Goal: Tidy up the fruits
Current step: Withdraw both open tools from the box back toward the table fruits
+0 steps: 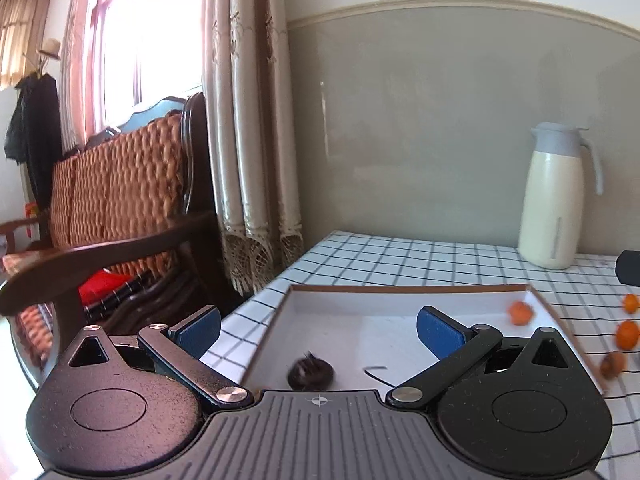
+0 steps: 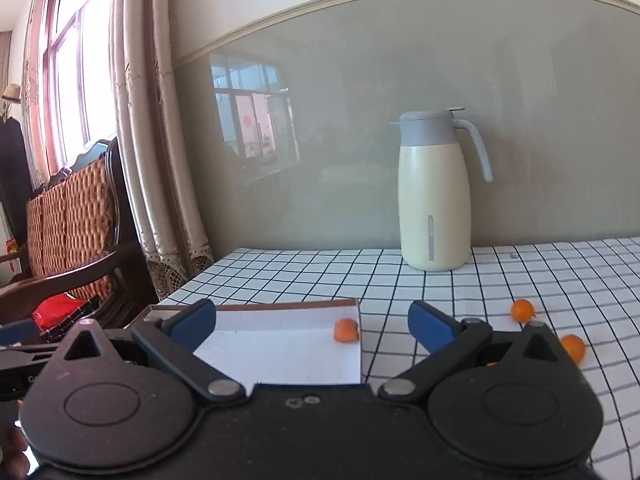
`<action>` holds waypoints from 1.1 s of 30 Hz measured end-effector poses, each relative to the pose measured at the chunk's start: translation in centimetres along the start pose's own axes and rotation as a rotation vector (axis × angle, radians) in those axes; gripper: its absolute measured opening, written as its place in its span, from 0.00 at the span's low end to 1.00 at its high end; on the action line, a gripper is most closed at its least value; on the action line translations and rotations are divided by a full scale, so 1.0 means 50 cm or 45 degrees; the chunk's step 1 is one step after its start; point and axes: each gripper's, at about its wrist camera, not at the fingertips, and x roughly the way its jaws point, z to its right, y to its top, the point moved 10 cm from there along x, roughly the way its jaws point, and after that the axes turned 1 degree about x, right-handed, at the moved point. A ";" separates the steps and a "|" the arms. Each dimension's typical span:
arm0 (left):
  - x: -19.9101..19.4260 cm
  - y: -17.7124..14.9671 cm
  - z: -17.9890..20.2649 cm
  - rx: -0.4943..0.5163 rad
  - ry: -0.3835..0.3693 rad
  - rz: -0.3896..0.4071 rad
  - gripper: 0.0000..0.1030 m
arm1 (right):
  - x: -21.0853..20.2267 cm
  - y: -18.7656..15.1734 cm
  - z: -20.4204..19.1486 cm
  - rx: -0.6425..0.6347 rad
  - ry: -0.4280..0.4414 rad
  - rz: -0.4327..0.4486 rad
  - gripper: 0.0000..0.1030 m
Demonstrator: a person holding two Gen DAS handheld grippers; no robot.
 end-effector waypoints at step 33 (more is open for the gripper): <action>-0.215 -0.116 0.464 0.206 -0.559 -0.149 1.00 | -0.238 -0.116 0.355 0.197 -0.330 -0.106 0.72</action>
